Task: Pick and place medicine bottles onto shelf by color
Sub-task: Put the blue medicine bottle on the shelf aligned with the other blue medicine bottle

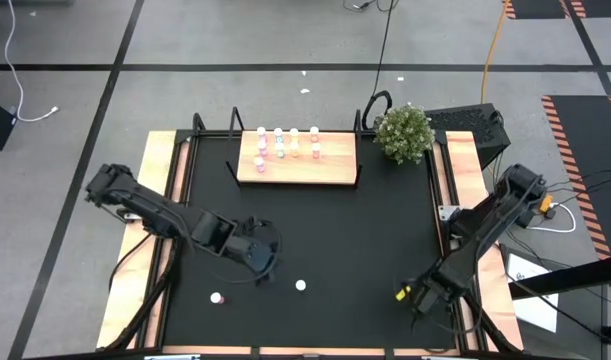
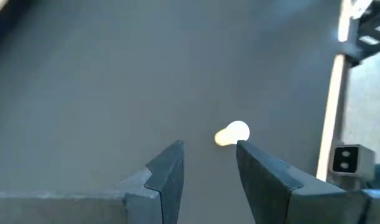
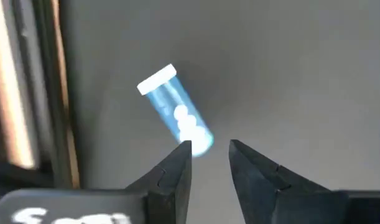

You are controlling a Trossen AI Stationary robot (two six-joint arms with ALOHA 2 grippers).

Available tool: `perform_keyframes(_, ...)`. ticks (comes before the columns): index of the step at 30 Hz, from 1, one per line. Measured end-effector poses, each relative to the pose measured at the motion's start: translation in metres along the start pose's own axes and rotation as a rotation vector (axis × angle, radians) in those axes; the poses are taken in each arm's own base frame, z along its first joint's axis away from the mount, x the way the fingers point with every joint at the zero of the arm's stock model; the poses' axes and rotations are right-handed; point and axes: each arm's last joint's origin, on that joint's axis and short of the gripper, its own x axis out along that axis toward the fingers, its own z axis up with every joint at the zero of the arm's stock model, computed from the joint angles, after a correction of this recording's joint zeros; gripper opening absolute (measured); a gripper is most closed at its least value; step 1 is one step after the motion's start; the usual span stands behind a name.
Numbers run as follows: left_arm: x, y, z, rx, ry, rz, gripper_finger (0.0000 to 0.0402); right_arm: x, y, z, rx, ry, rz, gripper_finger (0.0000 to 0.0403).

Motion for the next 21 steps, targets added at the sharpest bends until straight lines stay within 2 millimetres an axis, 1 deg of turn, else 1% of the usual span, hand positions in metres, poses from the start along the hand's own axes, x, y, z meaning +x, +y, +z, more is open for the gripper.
perform_keyframes(5,0.019,-0.003,-0.004,-0.107,0.037,0.037,0.015,0.02,0.001,0.004,-0.154,-0.027,-0.023,0.01)
perform_keyframes(8,0.028,-0.004,-0.005,-0.162,0.046,0.05,0.015,0.03,0.008,0.0,-0.259,0.0,0.005,0.01)
perform_keyframes(11,0.033,-0.005,-0.006,-0.205,0.052,0.058,0.015,0.037,0.016,-0.004,-0.288,0.033,0.04,0.01)
perform_keyframes(16,0.033,-0.008,-0.005,-0.247,0.037,0.04,0.015,0.045,0.025,-0.004,-0.358,0.059,0.021,0.0101)
perform_keyframes(21,0.032,-0.012,-0.003,-0.271,0.006,-0.001,0.015,0.05,0.025,-0.002,-0.306,0.015,-0.008,0.0101)
